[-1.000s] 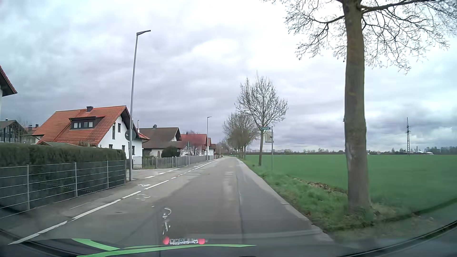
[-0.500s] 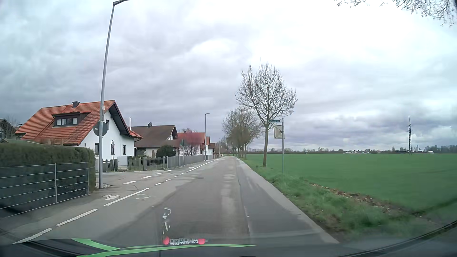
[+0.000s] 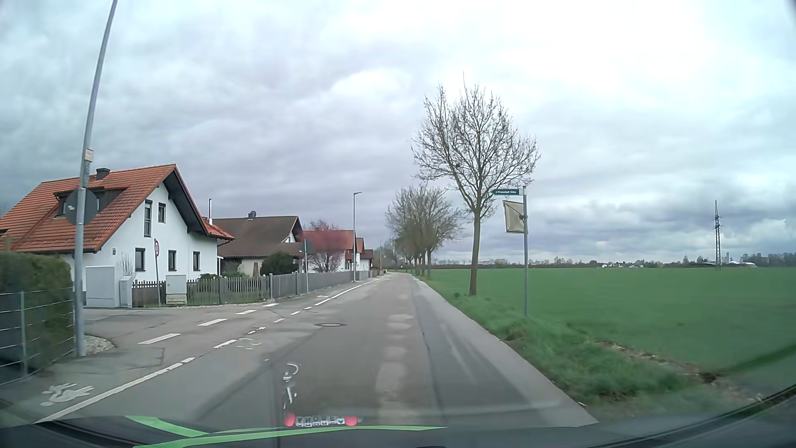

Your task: Follow the waypoints while adhering to traffic rules and regulations

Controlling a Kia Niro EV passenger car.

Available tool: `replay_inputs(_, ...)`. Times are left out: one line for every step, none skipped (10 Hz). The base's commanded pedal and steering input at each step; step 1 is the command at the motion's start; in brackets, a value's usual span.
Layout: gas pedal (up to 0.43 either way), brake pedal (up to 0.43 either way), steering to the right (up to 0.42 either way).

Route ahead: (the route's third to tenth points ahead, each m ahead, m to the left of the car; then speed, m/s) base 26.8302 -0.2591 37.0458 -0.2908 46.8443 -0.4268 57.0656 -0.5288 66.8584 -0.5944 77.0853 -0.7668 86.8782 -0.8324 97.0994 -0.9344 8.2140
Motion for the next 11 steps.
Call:
replay_inputs(0.177, 0.000, 0.008)
replay_inputs(0.177, 0.000, 0.010)
replay_inputs(0.177, 0.000, 0.010)
replay_inputs(0.177, 0.000, 0.010)
replay_inputs(0.157, 0.000, 0.010)
replay_inputs(0.150, 0.000, 0.010)
replay_inputs(0.138, 0.000, 0.009)
replay_inputs(0.118, 0.000, 0.007)
replay_inputs(0.118, 0.000, 0.006)
replay_inputs(0.118, 0.000, 0.006)
replay_inputs(0.118, 0.000, 0.005)
